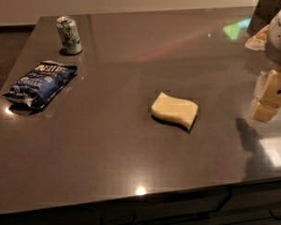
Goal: Move sponge near blue chip bag
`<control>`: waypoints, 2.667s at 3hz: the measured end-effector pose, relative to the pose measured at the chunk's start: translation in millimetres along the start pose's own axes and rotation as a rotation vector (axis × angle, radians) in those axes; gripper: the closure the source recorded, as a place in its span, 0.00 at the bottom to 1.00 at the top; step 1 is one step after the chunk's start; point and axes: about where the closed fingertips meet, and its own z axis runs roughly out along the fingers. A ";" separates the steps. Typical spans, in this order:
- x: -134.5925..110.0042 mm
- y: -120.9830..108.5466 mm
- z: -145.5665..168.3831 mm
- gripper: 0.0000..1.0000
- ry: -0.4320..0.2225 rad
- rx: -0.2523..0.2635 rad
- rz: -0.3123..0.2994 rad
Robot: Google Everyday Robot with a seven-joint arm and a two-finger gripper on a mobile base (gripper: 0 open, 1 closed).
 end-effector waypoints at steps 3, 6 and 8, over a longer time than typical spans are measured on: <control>-19.1 -8.5 41.4 0.00 -0.030 -0.088 0.011; -61.3 -7.8 137.6 0.00 -0.058 -0.130 -0.018; -86.3 -1.7 155.4 0.26 -0.041 -0.169 -0.045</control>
Offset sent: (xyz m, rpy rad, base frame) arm 0.0160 0.0107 -0.0250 0.0693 0.1245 -0.0016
